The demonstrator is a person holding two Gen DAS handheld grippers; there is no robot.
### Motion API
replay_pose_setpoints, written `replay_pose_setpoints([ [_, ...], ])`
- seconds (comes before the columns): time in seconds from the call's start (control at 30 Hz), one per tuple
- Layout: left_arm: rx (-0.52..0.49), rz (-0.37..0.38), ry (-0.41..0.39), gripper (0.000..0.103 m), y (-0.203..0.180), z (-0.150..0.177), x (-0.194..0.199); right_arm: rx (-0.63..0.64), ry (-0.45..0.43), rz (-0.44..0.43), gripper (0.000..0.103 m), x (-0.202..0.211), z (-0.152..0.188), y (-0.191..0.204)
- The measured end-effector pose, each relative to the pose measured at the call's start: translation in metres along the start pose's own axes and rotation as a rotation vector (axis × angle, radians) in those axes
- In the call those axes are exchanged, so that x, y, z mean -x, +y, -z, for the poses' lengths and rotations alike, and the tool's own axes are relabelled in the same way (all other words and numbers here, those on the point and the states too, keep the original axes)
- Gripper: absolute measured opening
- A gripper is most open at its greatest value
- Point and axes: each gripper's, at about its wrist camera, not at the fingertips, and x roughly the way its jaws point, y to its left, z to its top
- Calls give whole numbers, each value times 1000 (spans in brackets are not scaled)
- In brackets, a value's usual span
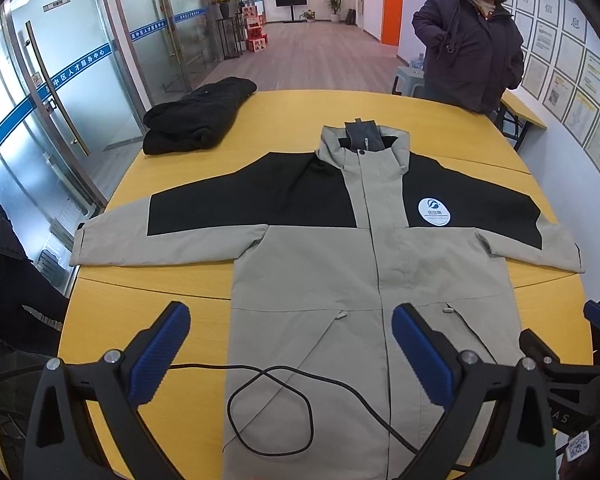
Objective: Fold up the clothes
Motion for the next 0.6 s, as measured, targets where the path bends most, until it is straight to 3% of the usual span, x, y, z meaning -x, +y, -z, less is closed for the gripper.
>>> replay_pose_setpoints([
  [0.6, 12, 1, -3, 103, -13, -8, -1, 9, -6, -21, 103, -4, -8, -4],
])
